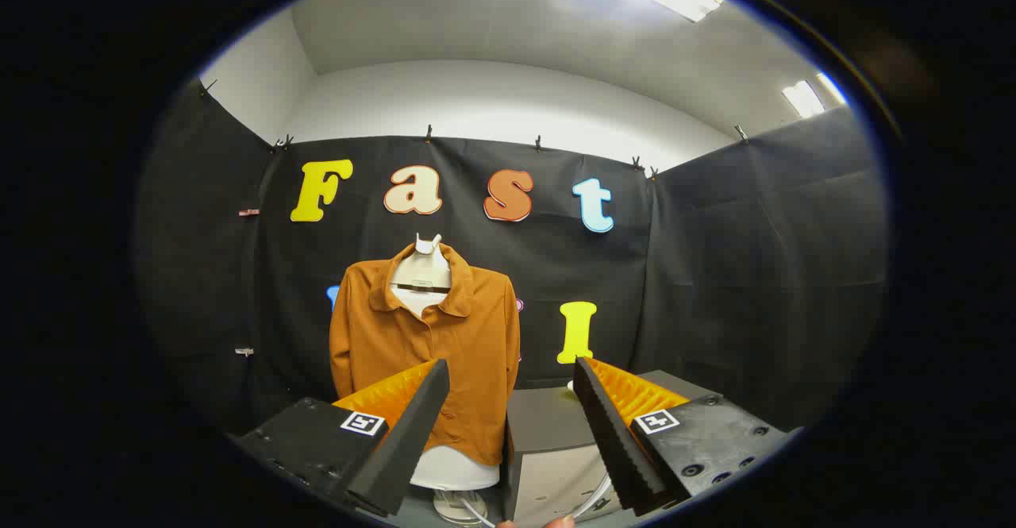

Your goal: Iron the clothes twice with a garment steamer, once on the left side and once on the right side.

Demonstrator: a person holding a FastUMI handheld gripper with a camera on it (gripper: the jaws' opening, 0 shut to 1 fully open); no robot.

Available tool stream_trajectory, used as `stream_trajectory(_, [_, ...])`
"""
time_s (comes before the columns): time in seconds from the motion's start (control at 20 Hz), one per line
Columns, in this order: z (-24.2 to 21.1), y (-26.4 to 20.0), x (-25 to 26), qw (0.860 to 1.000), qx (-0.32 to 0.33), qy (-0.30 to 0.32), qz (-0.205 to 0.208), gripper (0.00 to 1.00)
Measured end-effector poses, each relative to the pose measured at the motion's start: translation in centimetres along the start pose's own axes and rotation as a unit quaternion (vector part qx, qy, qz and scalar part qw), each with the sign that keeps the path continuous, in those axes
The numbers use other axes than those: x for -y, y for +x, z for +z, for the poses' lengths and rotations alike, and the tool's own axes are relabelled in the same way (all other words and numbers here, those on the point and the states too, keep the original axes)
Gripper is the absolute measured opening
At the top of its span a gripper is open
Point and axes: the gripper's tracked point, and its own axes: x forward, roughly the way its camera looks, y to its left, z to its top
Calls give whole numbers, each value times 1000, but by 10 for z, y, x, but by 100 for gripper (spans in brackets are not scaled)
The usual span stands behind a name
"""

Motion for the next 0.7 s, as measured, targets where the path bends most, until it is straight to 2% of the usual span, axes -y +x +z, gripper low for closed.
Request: stream_trajectory(0.7, [-2, 0, 15, 1000, -8, 8, -15, 98])
